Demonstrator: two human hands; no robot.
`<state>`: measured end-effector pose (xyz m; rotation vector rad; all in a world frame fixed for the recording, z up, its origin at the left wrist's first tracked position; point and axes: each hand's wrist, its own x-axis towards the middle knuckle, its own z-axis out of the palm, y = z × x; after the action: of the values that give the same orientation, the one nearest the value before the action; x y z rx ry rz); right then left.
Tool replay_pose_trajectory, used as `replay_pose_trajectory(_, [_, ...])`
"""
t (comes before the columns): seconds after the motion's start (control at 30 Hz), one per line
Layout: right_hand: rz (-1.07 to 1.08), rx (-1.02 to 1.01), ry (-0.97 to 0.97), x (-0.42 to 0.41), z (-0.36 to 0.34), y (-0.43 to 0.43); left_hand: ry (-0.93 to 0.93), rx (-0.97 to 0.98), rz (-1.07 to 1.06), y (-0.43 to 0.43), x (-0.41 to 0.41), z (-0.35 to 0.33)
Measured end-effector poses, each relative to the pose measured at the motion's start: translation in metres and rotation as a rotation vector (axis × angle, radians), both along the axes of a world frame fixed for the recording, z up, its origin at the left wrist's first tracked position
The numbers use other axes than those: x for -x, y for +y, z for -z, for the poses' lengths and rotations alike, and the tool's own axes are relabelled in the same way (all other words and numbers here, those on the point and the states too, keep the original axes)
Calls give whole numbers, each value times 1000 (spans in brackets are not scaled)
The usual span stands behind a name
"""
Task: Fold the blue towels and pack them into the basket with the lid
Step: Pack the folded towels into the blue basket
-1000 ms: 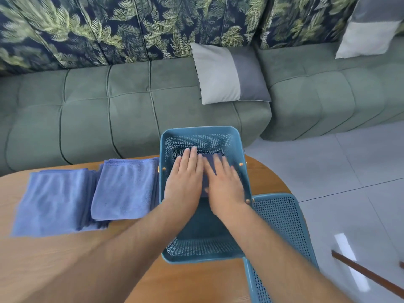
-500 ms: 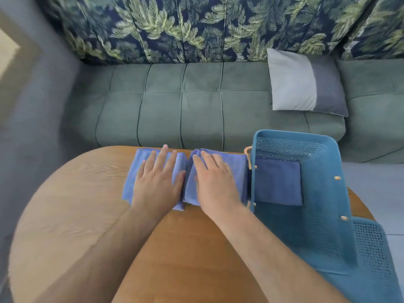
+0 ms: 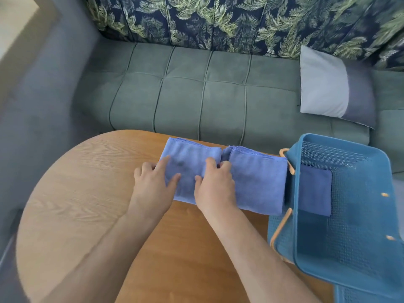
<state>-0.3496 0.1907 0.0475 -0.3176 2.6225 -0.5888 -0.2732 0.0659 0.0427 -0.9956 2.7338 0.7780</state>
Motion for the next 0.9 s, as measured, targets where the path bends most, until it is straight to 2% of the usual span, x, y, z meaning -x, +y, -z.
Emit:
replay_pose_trajectory(0.17, [143,222,-184,-3,1,6,22,-242,-152,-14,-3,0])
replay_pose_trajectory(0.37, [-7,331,32,-14,-9,22,154,-515,-219,-11,-8,-21])
replay_pose_trajectory(0.47, [-13,365,140,-17,-18,40,212,-598,-207,4,-10,-41])
replay_pose_trajectory(0.6, [30,400,235,-12,-40,85,223,-621,-62,45,0,-66])
replay_pose_trajectory(0.73, [85,385,245,0,-66,161,271,-648,106,107,24,-83])
replay_pose_trajectory(0.83, [149,283,244,11,-78,229,310,-594,292,166,44,-76])
replay_pose_trajectory(0.9, [190,161,175,17,-78,271,281,-536,410,206,52,-64])
